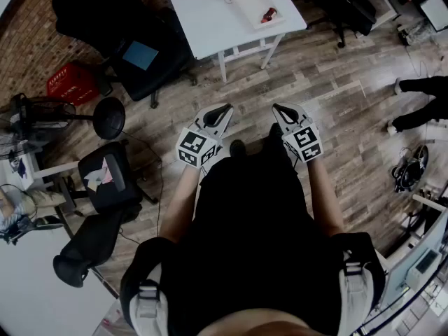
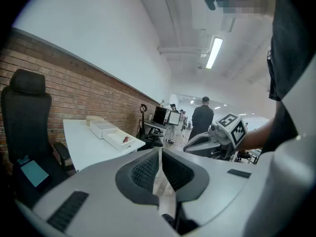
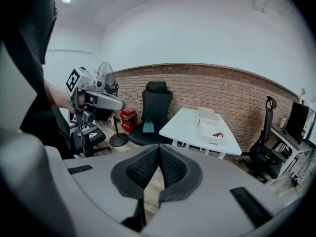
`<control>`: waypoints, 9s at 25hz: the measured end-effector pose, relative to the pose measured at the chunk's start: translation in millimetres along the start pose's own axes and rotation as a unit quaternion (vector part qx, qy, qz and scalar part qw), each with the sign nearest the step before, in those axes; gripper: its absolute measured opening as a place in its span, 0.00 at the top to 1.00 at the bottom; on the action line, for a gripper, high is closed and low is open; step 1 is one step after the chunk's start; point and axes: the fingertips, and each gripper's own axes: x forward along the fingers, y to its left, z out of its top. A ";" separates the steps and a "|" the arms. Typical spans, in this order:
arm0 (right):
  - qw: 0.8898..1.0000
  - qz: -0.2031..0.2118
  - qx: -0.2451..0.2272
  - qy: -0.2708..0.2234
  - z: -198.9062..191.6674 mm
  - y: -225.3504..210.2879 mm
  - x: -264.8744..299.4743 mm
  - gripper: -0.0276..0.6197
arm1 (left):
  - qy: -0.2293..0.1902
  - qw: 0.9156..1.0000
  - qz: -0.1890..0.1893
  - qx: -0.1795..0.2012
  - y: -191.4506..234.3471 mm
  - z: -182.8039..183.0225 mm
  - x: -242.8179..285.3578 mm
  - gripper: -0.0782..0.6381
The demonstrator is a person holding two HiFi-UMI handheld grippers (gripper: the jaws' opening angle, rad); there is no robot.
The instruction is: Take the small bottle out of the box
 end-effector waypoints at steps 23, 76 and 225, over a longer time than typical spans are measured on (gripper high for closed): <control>1.000 -0.016 0.006 -0.015 -11.6 -52.2 -8.7 0.96 | 0.011 1.000 0.020 0.008 -10.9 15.7 29.4 0.84; 0.997 0.074 -0.016 -0.017 -40.5 -287.1 -18.9 0.96 | 0.011 0.992 0.124 -0.019 -45.0 69.9 235.9 0.84; 0.680 0.457 -0.543 0.183 -33.6 -406.7 358.9 0.67 | -0.063 0.848 0.499 -0.167 191.6 125.9 304.5 0.84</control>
